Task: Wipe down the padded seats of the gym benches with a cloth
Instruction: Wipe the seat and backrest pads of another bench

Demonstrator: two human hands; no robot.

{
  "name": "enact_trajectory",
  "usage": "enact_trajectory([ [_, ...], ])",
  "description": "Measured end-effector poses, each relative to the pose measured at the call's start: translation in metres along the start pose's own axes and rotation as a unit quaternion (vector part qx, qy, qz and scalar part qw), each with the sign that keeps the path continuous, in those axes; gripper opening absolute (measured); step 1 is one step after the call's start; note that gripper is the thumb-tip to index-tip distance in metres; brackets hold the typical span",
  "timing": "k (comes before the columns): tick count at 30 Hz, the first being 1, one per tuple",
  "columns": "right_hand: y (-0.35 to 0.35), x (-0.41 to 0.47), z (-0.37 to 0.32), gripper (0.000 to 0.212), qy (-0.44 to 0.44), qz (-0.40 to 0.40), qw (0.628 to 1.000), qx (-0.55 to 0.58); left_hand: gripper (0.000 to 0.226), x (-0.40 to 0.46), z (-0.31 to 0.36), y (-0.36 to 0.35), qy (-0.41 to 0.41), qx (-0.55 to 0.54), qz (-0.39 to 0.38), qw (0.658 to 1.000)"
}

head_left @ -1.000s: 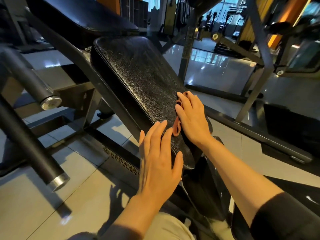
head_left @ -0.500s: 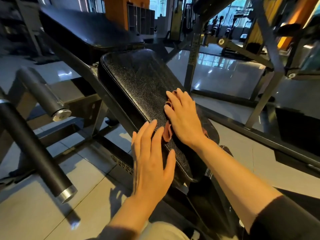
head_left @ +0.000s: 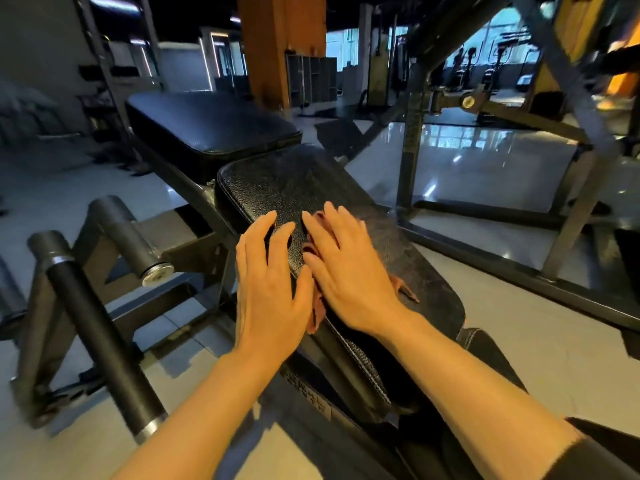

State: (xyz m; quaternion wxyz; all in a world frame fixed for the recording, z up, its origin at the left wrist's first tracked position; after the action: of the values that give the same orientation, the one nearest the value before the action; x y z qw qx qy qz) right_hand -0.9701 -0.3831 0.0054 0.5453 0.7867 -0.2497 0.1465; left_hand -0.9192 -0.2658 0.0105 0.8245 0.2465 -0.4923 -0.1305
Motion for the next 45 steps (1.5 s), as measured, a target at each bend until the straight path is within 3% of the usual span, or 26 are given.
enact_trajectory([
  [3, 0.009, 0.017, 0.028, 0.061, 0.009, -0.004, 1.0, -0.015, 0.047, 0.001, 0.003, -0.006, -0.01, 0.016, -0.01, 1.0],
  [6, 0.019, 0.046, 0.079, 0.066, -0.105, 0.012, 0.994, -0.029, 0.049, 0.0, 0.002, -0.002, -0.02, 0.035, -0.021, 0.999],
  [8, 0.019, 0.052, 0.077, 0.059, -0.154, 0.028, 0.987, -0.046, 0.051, 0.006, -0.004, 0.006, -0.015, 0.046, -0.015, 0.999],
  [10, 0.008, 0.049, 0.035, 0.056, -0.099, 0.017, 0.994, -0.046, 0.053, 0.012, -0.012, 0.012, -0.002, 0.052, -0.005, 0.999],
  [12, 0.0, 0.039, -0.015, 0.054, 0.02, -0.005, 1.0, -0.02, 0.054, 0.019, -0.019, 0.015, 0.011, 0.043, -0.001, 0.999],
  [14, 0.003, 0.045, -0.024, 0.056, 0.085, -0.022, 0.996, 0.0, 0.053, 0.023, -0.023, 0.016, 0.013, 0.038, -0.007, 0.999],
  [17, 0.012, 0.078, 0.016, 0.056, 0.062, -0.017, 0.996, -0.058, 0.057, 0.027, -0.027, 0.022, -0.006, 0.059, -0.029, 0.998],
  [21, 0.011, 0.109, 0.028, 0.071, -0.05, -0.015, 0.993, -0.11, 0.063, 0.038, -0.039, 0.038, 0.008, 0.057, -0.026, 0.998],
  [24, -0.001, 0.103, -0.028, 0.054, 0.038, 0.001, 0.998, -0.05, 0.063, 0.047, -0.049, 0.04, 0.03, 0.028, -0.014, 0.999],
  [26, 0.001, 0.094, -0.051, 0.056, 0.101, -0.002, 0.995, 0.015, 0.062, 0.05, -0.05, 0.037, 0.039, 0.006, -0.013, 0.999],
  [29, 0.012, 0.115, -0.029, 0.041, 0.055, -0.003, 0.995, 0.086, 0.062, 0.049, -0.052, 0.038, 0.032, 0.01, -0.017, 0.999],
  [32, 0.021, 0.136, -0.023, 0.012, 0.003, 0.048, 0.998, 0.03, 0.061, 0.049, -0.056, 0.043, 0.026, 0.007, -0.019, 0.999],
  [34, 0.012, 0.135, -0.046, 0.013, 0.059, 0.052, 0.997, 0.025, 0.058, 0.05, -0.059, 0.047, 0.031, -0.007, -0.011, 0.999],
  [38, -0.001, 0.129, -0.069, 0.036, 0.153, -0.01, 0.988, 0.03, 0.057, 0.052, -0.062, 0.051, 0.04, -0.038, 0.004, 0.998],
  [42, 0.01, 0.153, -0.049, 0.021, 0.105, 0.017, 0.993, 0.043, 0.054, 0.052, -0.058, 0.054, 0.021, -0.017, -0.009, 1.0],
  [45, 0.004, 0.149, -0.051, 0.033, 0.077, 0.035, 0.996, -0.018, 0.055, 0.052, -0.055, 0.059, 0.012, -0.004, -0.005, 1.0],
])
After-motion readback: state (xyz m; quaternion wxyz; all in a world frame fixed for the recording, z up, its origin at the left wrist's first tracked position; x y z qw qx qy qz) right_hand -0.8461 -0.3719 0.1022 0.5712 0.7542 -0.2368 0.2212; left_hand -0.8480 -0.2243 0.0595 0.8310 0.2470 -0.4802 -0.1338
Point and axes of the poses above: each hand's wrist, its own x-axis towards the middle knuckle, its own y-axis out of the back of the hand, z = x × y, the point moved 5 cm from there along x, towards the middle knuckle, and after that the axes turned 4 degrees about -z, right-handed, at the moved point
